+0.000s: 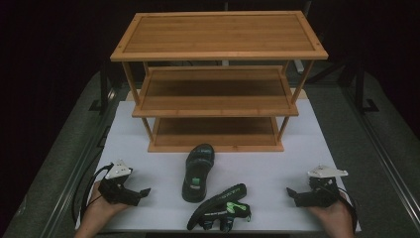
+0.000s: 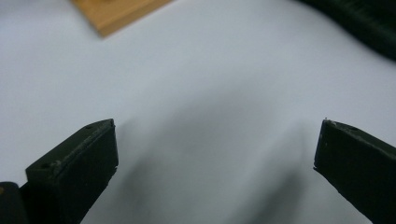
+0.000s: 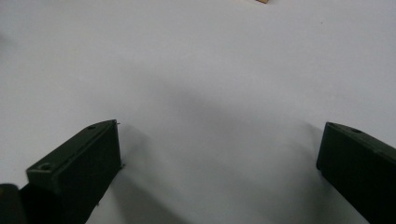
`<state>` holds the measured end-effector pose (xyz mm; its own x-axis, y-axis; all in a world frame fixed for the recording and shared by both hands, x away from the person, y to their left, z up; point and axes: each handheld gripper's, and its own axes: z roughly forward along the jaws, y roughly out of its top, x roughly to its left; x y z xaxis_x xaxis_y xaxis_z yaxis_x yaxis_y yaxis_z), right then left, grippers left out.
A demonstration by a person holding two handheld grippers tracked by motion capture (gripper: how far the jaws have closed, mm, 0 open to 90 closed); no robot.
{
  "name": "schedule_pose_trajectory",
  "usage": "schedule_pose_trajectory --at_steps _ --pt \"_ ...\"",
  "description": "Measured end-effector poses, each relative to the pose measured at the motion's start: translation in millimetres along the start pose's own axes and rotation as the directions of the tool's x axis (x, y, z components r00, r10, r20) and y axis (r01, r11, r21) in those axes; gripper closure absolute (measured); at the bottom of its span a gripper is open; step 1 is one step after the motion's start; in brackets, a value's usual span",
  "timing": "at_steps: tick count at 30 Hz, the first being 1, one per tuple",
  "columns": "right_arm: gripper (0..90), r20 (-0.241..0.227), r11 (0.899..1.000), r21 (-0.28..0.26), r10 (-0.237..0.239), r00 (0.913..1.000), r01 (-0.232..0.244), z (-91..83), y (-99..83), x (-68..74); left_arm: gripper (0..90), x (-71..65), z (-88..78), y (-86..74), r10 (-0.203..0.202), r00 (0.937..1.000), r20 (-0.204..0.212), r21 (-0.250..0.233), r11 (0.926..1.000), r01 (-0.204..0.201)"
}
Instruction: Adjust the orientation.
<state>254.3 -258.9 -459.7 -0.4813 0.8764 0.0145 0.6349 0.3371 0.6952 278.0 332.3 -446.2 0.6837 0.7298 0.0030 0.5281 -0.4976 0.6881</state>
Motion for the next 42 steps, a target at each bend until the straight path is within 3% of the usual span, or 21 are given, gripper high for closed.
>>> schedule_pose_trajectory --at_steps 13,17,22,25,26,27,28,31,32,33,34,35,36,37,38,39,40,41,42 --pt "2.6 -0.003 1.0 0.014 0.002 1.0 -0.002 -1.5 2.8 0.0 0.0 1.7 3.2 -5.2 0.002 1.0 -0.007 -0.004 1.0 -0.002" --pt "9.4 -0.032 1.0 -0.021 -0.017 0.9993 0.016 -8.2 10.2 1.7 0.0 1.6 3.2 -5.5 0.003 1.0 -0.008 -0.005 1.0 -0.004" --pt "10.1 -0.084 0.999 -0.029 -0.028 0.9961 0.026 -7.5 15.9 6.2 0.0 1.6 3.2 -5.5 0.003 1.0 -0.009 -0.006 1.0 -0.003" --pt "13.8 -0.125 0.998 -0.044 -0.048 0.991 0.043 -8.7 21.9 9.7 0.0 1.6 3.3 -5.6 0.003 1.0 -0.008 -0.006 1.0 -0.003" --pt "13.8 -0.161 0.997 -0.061 -0.062 0.985 0.053 -9.7 26.8 12.5 0.0 1.6 3.3 -5.6 0.003 1.0 -0.008 -0.006 1.0 -0.003" --pt "13.8 -0.161 0.997 -0.061 -0.062 0.985 0.053 -9.7 26.8 12.5 0.0 1.6 3.3 -5.6 0.003 1.0 -0.008 -0.006 1.0 -0.003" --pt "15.0 -0.193 0.995 -0.072 -0.083 0.9776 0.07 -9.7 32.1 15.0 0.0 1.6 3.2 -5.6 0.003 1.0 -0.008 -0.006 1.0 -0.003" --pt "15.9 -0.22 0.994 -0.075 -0.097 0.9706 0.082 -9.9 37.5 19.3 0.0 1.6 3.3 -5.6 0.003 1.0 -0.008 -0.006 1.0 -0.003" --pt "18.2 -0.258 0.992 -0.085 -0.116 0.9592 0.097 -9.9 43.8 24.0 0.0 1.6 3.3 -5.6 0.003 1.0 -0.008 -0.006 1.0 -0.003" --pt "18.2 -0.258 0.992 -0.085 -0.116 0.9592 0.097 -9.9 43.8 24.0 0.0 1.6 3.3 -5.6 0.003 1.0 -0.008 -0.006 1.0 -0.003" --pt "21.0 -0.279 0.99 -0.09 -0.126 0.9518 0.105 -10.2 46.3 25.9 0.0 1.7 3.3 -5.6 0.002 1.0 -0.008 -0.006 1.0 -0.002" --pt "21.3 -0.312 0.988 -0.099 -0.146 0.9389 0.121 -10.8 50.4 29.9 0.0 1.7 3.3 -5.6 0.002 1.0 -0.007 -0.006 1.0 -0.002" --pt "22.9 -0.347 0.983 -0.11 -0.178 0.9207 0.149 -11.2 58.0 37.1 0.0 1.7 3.3 -5.6 0.002 1.0 -0.008 -0.006 1.0 -0.002" --pt "22.9 -0.347 0.983 -0.11 -0.178 0.9207 0.149 -11.2 58.0 37.1 0.0 1.7 3.3 -5.6 0.002 1.0 -0.008 -0.006 1.0 -0.002" --pt "23.9 -0.376 0.976 -0.127 -0.211 0.9024 0.175 -11.5 65.8 45.1 0.0 1.7 3.3 -5.6 0.001 1.0 -0.008 -0.006 1.0 -0.002" --pt "23.9 -0.376 0.976 -0.127 -0.211 0.9024 0.175 -11.5 65.8 45.1 0.0 1.7 3.3 -5.6 0.001 1.0 -0.008 -0.006 1.0 -0.002" --pt "27.1 -0.409 0.969 -0.141 -0.243 0.8796 0.202 -12.0 73.3 52.7 0.0 1.7 3.3 -5.6 0.002 1.0 -0.008 -0.006 1.0 -0.002" --pt "27.1 -0.409 0.969 -0.141 -0.243 0.8796 0.202 -12.0 73.3 52.7 0.0 1.7 3.3 -5.6 0.002 1.0 -0.008 -0.006 1.0 -0.002" --pt "29.0 -0.429 0.962 -0.151 -0.27 0.8622 0.226 -12.1 80.0 60.2 0.0 1.7 3.3 -5.6 0.002 1.0 -0.008 -0.006 1.0 -0.002"
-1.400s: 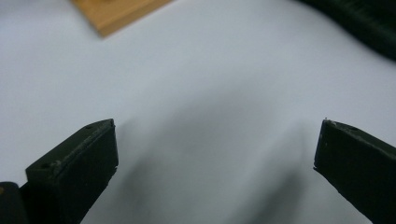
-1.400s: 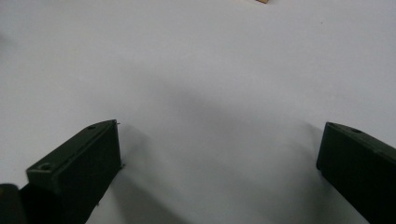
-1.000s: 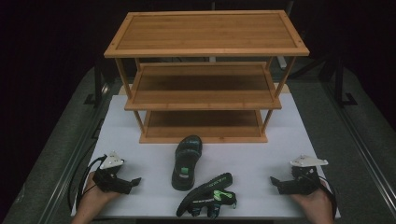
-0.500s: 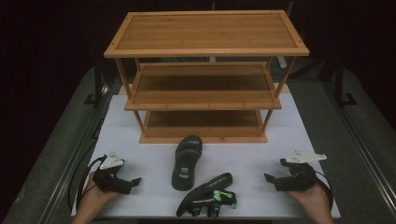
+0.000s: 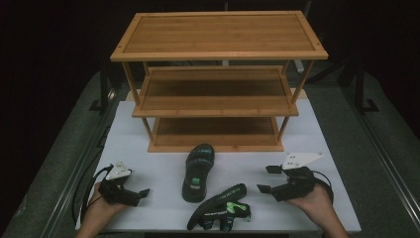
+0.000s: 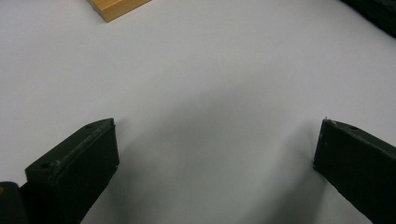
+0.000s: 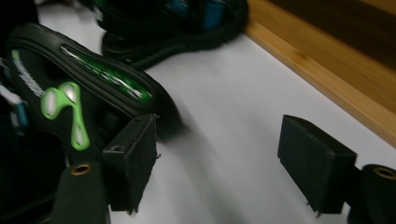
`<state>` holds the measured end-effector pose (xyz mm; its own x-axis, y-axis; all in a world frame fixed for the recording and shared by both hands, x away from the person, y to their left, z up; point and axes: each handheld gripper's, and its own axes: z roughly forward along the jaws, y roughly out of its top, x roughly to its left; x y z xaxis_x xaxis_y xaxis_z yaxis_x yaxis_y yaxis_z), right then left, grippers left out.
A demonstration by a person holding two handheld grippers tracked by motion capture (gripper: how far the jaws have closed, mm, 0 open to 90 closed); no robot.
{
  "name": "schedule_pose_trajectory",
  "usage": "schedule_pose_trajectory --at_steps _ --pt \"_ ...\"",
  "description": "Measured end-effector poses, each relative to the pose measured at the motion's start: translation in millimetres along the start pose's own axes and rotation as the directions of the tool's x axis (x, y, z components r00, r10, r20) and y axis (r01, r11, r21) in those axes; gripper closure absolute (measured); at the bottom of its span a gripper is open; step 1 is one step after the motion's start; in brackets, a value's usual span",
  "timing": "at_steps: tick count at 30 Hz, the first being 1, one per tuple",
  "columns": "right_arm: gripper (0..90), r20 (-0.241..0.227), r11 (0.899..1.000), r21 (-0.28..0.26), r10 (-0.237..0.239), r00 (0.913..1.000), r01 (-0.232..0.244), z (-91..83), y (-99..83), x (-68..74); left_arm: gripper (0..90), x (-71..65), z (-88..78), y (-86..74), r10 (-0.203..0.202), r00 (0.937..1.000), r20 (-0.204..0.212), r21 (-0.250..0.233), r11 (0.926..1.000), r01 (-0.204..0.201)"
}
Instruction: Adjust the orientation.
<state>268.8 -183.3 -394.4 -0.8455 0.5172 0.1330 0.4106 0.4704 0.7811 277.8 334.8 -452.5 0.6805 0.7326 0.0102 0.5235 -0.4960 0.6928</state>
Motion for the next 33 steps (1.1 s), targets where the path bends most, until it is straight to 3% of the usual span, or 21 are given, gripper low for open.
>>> schedule_pose_trajectory --at_steps 7,8,9,10,11,14,15,16,17,18,19,21,27,31,33 --pt "30.8 -0.087 0.998 0.0 -0.068 0.9939 0.068 11.0 20.9 11.8 0.0 0.0 0.1 0.0 0.0 1.0 0.0 -0.001 1.0 0.0" --pt "30.8 -0.13 0.996 -0.004 -0.087 0.9877 0.087 15.9 27.7 16.3 0.0 0.0 0.1 0.0 -0.001 1.0 0.0 -0.001 1.0 0.001" --pt "30.8 -0.13 0.996 -0.004 -0.087 0.9877 0.087 15.9 27.7 16.3 0.0 0.0 0.1 0.0 -0.001 1.0 0.0 -0.001 1.0 0.001" --pt "30.9 -0.176 0.994 -0.011 -0.106 0.9786 0.106 21.7 34.2 20.7 0.0 0.0 0.1 0.0 0.0 1.0 0.0 -0.001 1.0 0.0" --pt "30.9 -0.176 0.994 -0.011 -0.106 0.9786 0.106 21.7 34.2 20.7 0.0 0.0 0.1 0.0 0.0 1.0 0.0 -0.001 1.0 0.0" --pt "30.9 -0.213 0.99 0.002 -0.139 0.9671 0.142 30.9 43.1 28.6 0.0 0.0 0.1 0.0 0.0 1.0 0.0 -0.001 1.0 0.0" --pt "31.1 -0.239 0.986 0.005 -0.16 0.9579 0.165 37.0 48.0 33.0 0.0 0.0 0.1 0.0 0.0 1.0 0.0 -0.001 1.0 0.0" --pt "31.1 -0.239 0.986 0.005 -0.16 0.9579 0.165 37.0 48.0 33.0 0.0 0.0 0.1 0.0 0.0 1.0 0.0 -0.001 1.0 0.0" --pt "31.4 -0.258 0.981 0.008 -0.186 0.9481 0.194 42.3 52.0 36.6 0.0 -0.1 0.1 0.0 0.0 1.0 0.0 -0.001 1.0 0.0" --pt "31.4 -0.258 0.981 0.008 -0.186 0.9481 0.194 42.3 52.0 36.6 0.0 -0.1 0.1 0.0 0.0 1.0 0.0 -0.001 1.0 0.0" --pt "32.4 -0.274 0.974 0.01 -0.214 0.9375 0.226 46.9 55.2 39.6 0.0 0.0 0.1 0.0 0.0 1.0 0.0 -0.001 1.0 0.0" --pt "33.2 -0.281 0.972 0.013 -0.223 0.9334 0.236 48.9 56.6 41.3 0.0 0.0 0.1 0.0 0.0 1.0 0.0 -0.001 1.0 0.0" --pt "42.4 -0.314 0.949 0.026 -0.292 0.9034 0.316 60.3 63.6 52.5 0.0 -0.1 0.1 0.0 0.0 1.0 0.0 -0.001 1.0 0.0" --pt "46.7 -0.336 0.925 0.042 -0.342 0.8775 0.377 67.4 64.8 59.1 0.0 -0.1 0.1 0.0 0.0 1.0 0.0 -0.001 1.0 0.0" --pt "48.6 -0.339 0.914 0.056 -0.361 0.8688 0.402 70.8 65.0 62.0 0.0 -0.1 0.1 0.0 0.0 1.0 0.0 -0.001 1.0 0.0"
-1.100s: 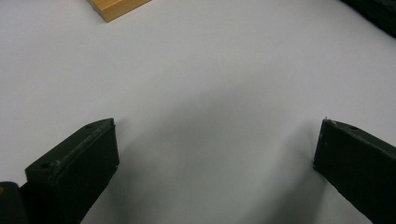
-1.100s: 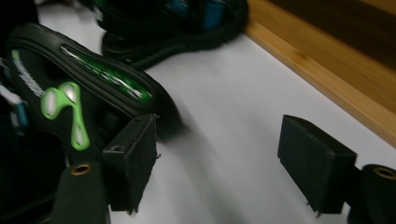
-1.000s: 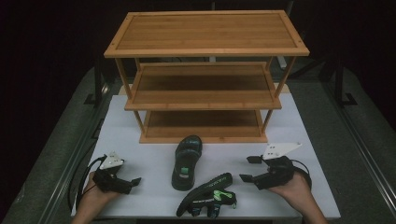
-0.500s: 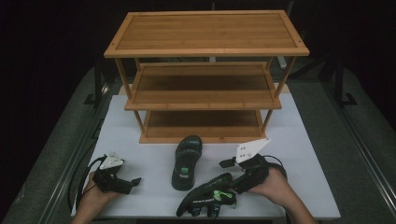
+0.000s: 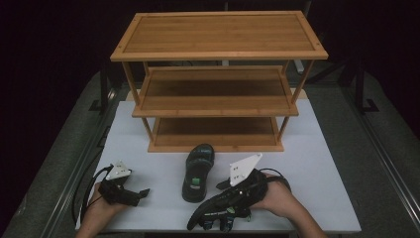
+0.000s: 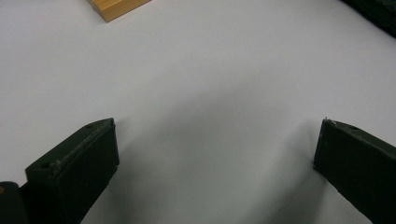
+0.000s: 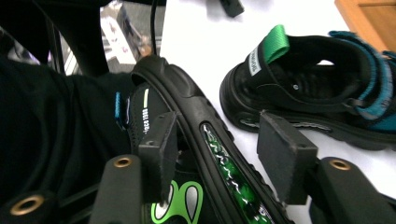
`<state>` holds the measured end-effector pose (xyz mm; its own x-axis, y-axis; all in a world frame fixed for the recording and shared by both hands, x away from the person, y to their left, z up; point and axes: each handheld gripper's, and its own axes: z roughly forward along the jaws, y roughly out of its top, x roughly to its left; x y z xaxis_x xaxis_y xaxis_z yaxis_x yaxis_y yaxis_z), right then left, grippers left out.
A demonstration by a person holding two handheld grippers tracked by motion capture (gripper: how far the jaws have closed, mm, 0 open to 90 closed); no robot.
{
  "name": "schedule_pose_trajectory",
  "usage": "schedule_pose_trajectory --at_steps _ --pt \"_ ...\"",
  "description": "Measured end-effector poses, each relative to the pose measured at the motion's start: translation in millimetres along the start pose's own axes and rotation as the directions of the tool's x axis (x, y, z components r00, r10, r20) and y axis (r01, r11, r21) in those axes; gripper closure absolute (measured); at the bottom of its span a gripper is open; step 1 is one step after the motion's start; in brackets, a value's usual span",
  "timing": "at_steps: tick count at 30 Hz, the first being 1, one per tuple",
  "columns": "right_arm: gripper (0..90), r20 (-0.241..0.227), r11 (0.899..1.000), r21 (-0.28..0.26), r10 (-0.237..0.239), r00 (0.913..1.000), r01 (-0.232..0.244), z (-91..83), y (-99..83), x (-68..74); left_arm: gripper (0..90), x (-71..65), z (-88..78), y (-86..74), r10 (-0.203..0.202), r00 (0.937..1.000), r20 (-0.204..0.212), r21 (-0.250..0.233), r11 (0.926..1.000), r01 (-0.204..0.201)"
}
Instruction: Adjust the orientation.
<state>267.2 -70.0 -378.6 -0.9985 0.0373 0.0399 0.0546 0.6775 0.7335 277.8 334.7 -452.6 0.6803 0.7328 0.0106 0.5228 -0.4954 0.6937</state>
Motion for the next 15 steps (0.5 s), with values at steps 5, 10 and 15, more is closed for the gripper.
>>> schedule_pose_trajectory --at_steps 5,10,15 --pt "53.7 -0.001 0.999 0.019 -0.028 0.9996 0.028 4.9 0.6 0.3 0.0 0.0 0.0 0.0 0.0 1.0 0.0 0.0 1.0 0.0" --pt "56.0 -0.023 0.999 0.023 -0.044 0.9988 0.044 7.6 1.2 -0.3 0.0 0.0 0.0 0.0 0.0 1.0 0.0 0.0 1.0 0.0" --pt "56.7 -0.04 0.996 0.02 -0.082 0.9958 0.083 8.8 0.0 -1.1 0.0 0.0 0.1 0.0 0.0 1.0 0.0 0.0 1.0 0.0"
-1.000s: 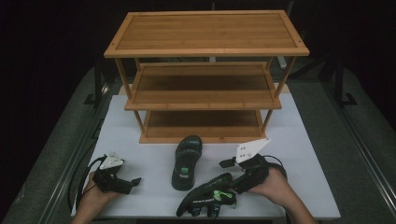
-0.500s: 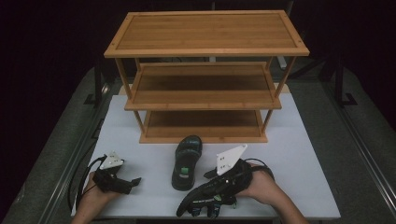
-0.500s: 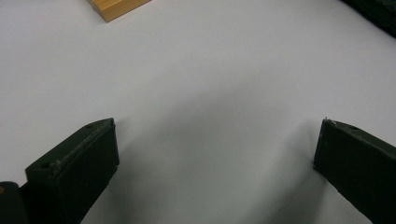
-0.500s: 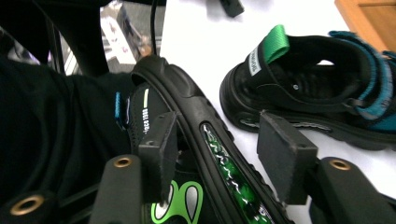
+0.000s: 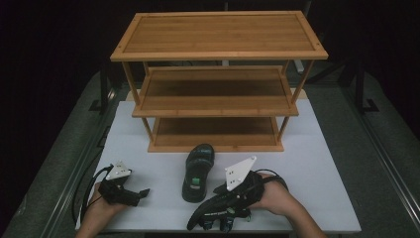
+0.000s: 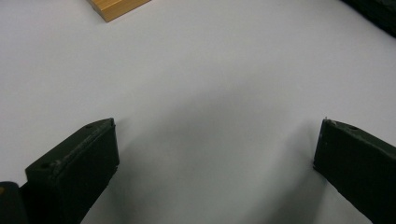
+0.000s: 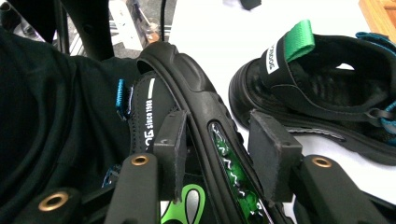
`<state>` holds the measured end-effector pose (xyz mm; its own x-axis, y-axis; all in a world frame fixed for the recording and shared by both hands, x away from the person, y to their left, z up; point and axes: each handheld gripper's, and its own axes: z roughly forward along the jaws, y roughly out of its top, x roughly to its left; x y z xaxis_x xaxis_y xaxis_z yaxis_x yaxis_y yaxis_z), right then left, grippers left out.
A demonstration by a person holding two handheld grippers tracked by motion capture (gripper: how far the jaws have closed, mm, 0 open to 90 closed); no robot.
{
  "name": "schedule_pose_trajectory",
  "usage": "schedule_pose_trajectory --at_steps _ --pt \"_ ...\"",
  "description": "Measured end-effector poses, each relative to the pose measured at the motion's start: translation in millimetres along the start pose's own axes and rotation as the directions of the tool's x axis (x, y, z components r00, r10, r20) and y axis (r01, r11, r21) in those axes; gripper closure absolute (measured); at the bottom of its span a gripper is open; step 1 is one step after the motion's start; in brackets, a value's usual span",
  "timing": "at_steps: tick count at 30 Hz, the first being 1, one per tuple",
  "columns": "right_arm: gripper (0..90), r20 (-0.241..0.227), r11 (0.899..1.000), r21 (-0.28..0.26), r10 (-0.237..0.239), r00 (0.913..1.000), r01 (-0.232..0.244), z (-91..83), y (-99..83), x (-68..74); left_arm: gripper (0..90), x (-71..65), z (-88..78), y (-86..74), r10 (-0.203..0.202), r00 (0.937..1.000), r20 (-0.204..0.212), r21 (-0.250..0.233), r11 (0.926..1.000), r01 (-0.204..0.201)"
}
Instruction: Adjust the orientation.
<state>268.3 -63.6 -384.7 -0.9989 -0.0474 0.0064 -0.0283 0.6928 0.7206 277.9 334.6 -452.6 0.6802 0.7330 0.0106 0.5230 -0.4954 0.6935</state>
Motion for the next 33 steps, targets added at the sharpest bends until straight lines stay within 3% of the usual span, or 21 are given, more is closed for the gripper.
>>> schedule_pose_trajectory --at_steps 9,12,13,16,24,30,33 --pt "59.1 -0.015 0.998 0.002 -0.059 0.9981 0.059 0.6 -0.8 0.1 0.0 -0.1 0.2 -0.1 -0.002 1.0 -0.001 -0.001 1.0 0.002" --pt "61.0 -0.013 0.996 0.001 -0.091 0.9957 0.091 0.4 -1.1 1.5 0.0 0.0 0.1 0.0 -0.001 1.0 0.0 0.0 1.0 0.001" --pt "63.0 -0.012 0.992 -0.001 -0.122 0.9924 0.122 -0.1 -1.6 2.6 0.0 -0.1 0.1 0.0 -0.001 1.0 0.0 0.0 1.0 0.001" --pt "64.8 -0.007 0.99 0.003 -0.14 0.9901 0.14 -0.3 -0.7 3.0 0.0 0.0 0.1 0.1 -0.001 1.0 0.0 0.0 1.0 0.001" --pt "66.9 -0.008 0.994 0.002 -0.106 0.9943 0.106 -1.2 0.0 0.0 0.0 0.1 0.1 0.1 -0.001 1.0 0.0 0.0 1.0 0.001" --pt "67.0 0.014 0.997 -0.059 -0.049 0.9987 0.05 -19.8 -6.6 -4.0 0.0 0.0 0.1 0.0 -0.001 1.0 0.0 0.0 1.0 0.001" --pt "67.0 0.04 0.998 -0.054 -0.033 0.9987 0.036 -28.8 -9.5 -4.7 0.0 0.0 0.1 0.1 -0.001 1.0 0.0 0.0 1.0 0.001"
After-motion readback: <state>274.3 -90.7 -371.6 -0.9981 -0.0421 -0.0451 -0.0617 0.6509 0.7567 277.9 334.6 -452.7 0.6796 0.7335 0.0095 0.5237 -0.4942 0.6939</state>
